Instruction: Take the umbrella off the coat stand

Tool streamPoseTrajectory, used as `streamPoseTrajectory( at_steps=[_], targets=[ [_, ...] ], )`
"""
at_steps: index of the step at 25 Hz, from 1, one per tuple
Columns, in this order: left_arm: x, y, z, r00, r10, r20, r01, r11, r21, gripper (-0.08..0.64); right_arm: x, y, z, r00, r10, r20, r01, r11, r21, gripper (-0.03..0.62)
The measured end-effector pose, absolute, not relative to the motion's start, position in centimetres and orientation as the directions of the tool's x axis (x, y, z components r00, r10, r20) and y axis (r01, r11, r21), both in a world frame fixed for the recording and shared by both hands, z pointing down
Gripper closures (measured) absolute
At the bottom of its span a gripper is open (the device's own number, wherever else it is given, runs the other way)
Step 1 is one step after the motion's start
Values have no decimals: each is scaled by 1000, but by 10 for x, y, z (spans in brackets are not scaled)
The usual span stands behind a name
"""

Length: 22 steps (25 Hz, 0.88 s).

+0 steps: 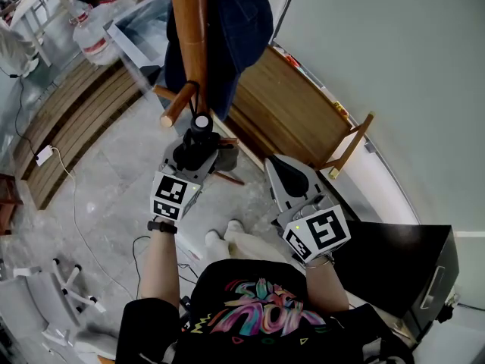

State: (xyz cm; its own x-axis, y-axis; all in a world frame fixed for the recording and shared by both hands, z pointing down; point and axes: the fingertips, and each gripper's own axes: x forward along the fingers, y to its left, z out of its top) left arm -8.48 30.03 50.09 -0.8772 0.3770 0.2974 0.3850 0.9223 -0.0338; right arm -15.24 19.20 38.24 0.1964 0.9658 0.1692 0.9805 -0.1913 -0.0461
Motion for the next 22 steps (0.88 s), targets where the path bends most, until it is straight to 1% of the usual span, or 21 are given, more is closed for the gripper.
streamPoseTrajectory(
  at_steps=[12,17,22],
  targets=[
    [-74,287,469,-870,413,271,415,908,-50,310,-141,185,364,229,964,139,973,-228,-23,577],
    [-61,271,454,-870,421,257,423,905,-51,310,-123,178,357,253,957,140,967,-256,5,577],
    [-59,272,440,-860,446,248,445,893,-64,310,-122,181,351,271,952,139,961,-276,14,577]
  ],
)
